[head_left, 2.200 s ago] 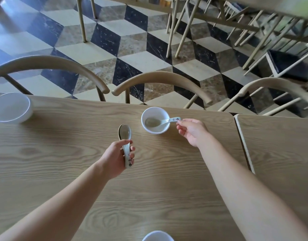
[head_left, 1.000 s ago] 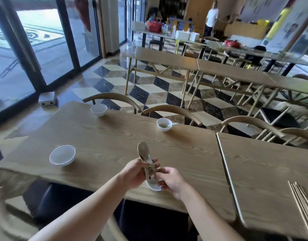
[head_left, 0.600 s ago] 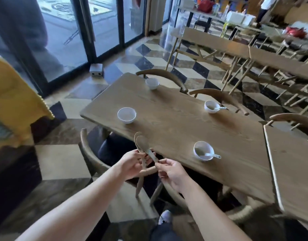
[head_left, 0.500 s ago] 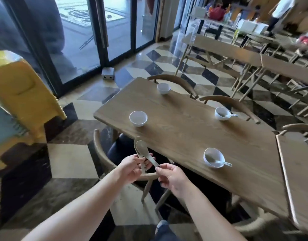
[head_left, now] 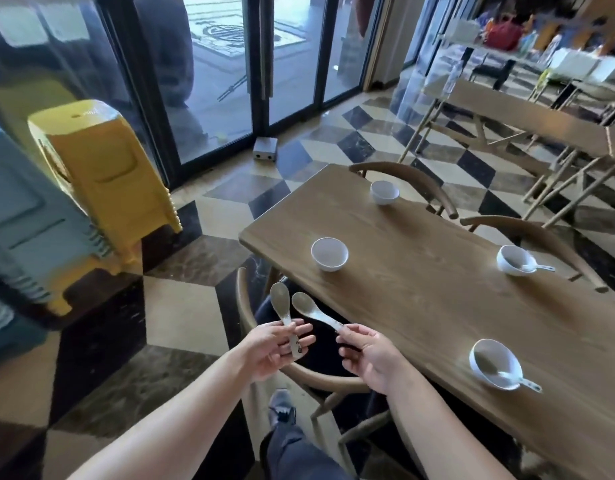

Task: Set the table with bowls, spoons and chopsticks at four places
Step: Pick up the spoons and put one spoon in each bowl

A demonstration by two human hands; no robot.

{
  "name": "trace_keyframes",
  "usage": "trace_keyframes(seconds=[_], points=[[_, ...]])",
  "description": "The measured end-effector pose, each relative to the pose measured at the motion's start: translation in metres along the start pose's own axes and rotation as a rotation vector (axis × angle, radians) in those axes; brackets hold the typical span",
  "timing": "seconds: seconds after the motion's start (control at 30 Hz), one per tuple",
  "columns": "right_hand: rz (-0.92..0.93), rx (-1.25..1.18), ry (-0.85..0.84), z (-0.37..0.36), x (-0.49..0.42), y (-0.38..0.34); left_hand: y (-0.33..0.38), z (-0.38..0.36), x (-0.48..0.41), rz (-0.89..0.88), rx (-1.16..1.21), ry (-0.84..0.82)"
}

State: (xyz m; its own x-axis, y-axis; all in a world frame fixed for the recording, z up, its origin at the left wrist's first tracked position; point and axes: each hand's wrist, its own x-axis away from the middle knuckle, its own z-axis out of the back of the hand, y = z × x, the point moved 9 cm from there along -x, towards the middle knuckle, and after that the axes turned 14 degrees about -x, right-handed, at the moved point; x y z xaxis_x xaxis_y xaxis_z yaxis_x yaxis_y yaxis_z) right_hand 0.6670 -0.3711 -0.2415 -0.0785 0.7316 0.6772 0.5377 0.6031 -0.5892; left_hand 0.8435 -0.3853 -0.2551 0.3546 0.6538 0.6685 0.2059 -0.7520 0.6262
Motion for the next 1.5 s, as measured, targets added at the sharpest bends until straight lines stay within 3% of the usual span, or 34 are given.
trace_keyframes(seconds=[0.53,1.23,1.5], points=[[-0.034,-0.165,0.17,0.022,-0.175,-0.109,0.127,0.025,-0.18,0.165,-0.196,0.053],[-0.094,-0.223,0.393,0.045,-0.246,-0.109,0.135,0.038,-0.247,0.297,-0.133,0.067],[-0.096,-0.152,0.337,0.047,-0.248,-0.12,0.144,0.02,-0.268,0.3,-0.082,0.029]])
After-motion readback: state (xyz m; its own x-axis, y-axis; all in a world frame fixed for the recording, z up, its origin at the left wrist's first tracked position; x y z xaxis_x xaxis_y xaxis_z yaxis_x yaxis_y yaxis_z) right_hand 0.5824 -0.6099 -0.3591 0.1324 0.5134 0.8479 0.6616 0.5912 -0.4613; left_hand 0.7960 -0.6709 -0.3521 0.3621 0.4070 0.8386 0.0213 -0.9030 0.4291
